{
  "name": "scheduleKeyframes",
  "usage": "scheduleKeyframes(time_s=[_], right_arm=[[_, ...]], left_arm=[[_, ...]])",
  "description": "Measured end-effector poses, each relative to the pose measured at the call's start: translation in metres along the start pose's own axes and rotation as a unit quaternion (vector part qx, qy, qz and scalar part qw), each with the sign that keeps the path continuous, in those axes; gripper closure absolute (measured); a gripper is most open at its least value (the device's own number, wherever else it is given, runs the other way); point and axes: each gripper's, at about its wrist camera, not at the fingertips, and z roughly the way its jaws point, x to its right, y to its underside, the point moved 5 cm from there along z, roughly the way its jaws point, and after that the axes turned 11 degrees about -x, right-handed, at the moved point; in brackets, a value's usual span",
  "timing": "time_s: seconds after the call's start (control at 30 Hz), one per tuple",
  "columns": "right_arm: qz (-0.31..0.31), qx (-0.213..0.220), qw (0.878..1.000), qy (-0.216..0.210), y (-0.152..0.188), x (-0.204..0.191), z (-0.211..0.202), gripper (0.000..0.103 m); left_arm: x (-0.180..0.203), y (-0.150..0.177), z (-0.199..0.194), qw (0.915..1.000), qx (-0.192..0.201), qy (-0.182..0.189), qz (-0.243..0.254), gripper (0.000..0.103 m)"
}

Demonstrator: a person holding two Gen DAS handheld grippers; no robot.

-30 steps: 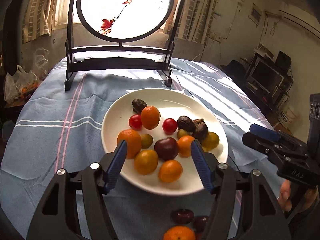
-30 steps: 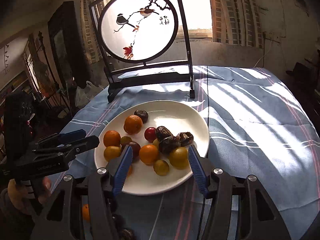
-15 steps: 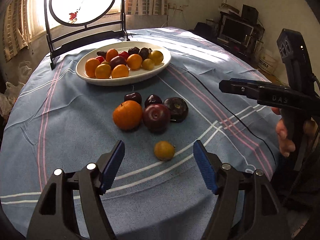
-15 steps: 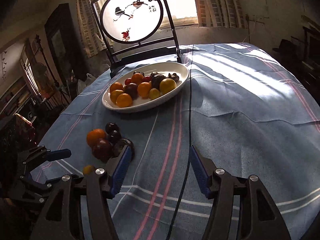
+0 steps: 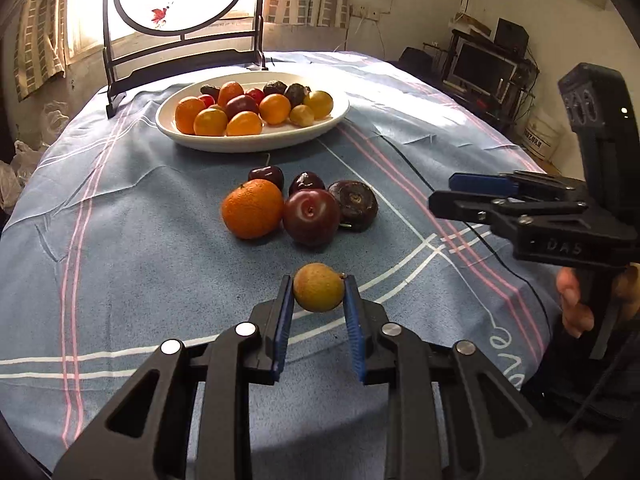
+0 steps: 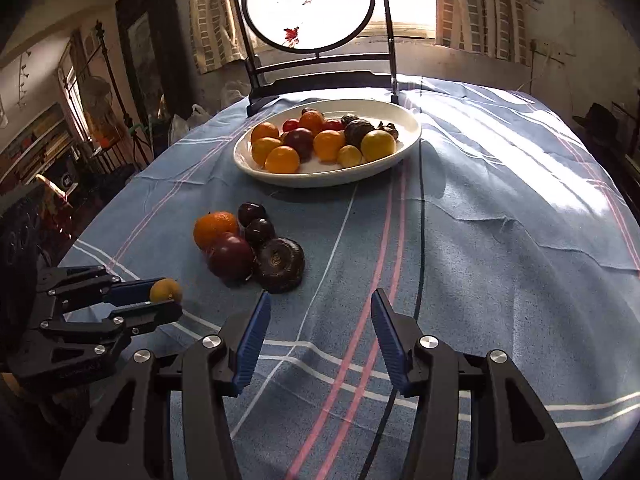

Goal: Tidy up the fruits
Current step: 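Grasp a small yellow fruit with the left tool while the right tool grasps a dark brown fruit, then release the yellow fruit on the plate with the left tool while the right tool releases the brown fruit there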

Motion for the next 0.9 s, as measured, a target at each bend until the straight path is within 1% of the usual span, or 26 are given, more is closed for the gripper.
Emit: scheduleKeyframes(time_s=[0.07, 0.13, 0.17, 0.2, 0.27, 0.33, 0.37, 0.53, 0.6, 0.7, 0.83, 0.9], right_arm=[[-0.045, -0.019, 0.999, 0.012, -0.007, -0.015, 0.011, 0.051], [-0.083, -0.031, 0.995, 0.043, -0.013, -0.027, 0.023, 0.051], [-0.094, -0.034, 0.994, 0.054, -0.016, -0.031, 0.029, 0.051], [-0.100, -0.040, 0.993, 0.057, -0.019, -0.033, 0.035, 0.051], [-0.099, -0.050, 0.992, 0.062, -0.025, -0.034, 0.044, 0.051], [-0.093, -0.055, 0.993, 0.052, -0.030, -0.034, 0.048, 0.052], [-0.094, -0.056, 0.993, 0.053, -0.033, -0.035, 0.050, 0.052], [-0.109, -0.065, 0.991, 0.051, -0.034, -0.045, 0.055, 0.052], [-0.108, -0.071, 0.990, 0.056, -0.033, -0.044, 0.059, 0.061], [-0.090, -0.061, 0.993, 0.045, -0.030, -0.040, 0.052, 0.061], [-0.062, -0.034, 0.997, 0.016, -0.026, -0.028, 0.031, 0.061], [-0.048, -0.026, 0.998, 0.009, -0.023, -0.020, 0.022, 0.061]], left_arm=[[-0.002, 0.004, -0.009, 1.0000, 0.005, 0.001, -0.001, 0.079], [-0.005, 0.007, -0.015, 1.0000, 0.006, 0.004, -0.005, 0.079], [-0.007, 0.008, -0.017, 0.9999, 0.007, 0.006, -0.007, 0.079], [-0.008, 0.010, -0.018, 0.9999, 0.007, 0.006, -0.009, 0.079], [-0.012, 0.012, -0.019, 0.9998, 0.007, 0.006, -0.015, 0.079], [-0.017, 0.014, -0.017, 0.9997, 0.004, 0.010, -0.021, 0.079], [-0.018, 0.014, -0.016, 0.9997, 0.003, 0.010, -0.024, 0.079], [-0.021, 0.013, -0.013, 0.9995, 0.001, 0.017, -0.028, 0.079], [-0.020, 0.012, -0.012, 0.9994, 0.002, 0.019, -0.027, 0.079], [-0.020, 0.012, -0.012, 0.9994, 0.003, 0.019, -0.028, 0.079], [-0.022, 0.011, -0.017, 0.9993, 0.012, 0.020, -0.030, 0.079], [-0.020, 0.010, -0.020, 0.9992, 0.017, 0.021, -0.029, 0.079]])
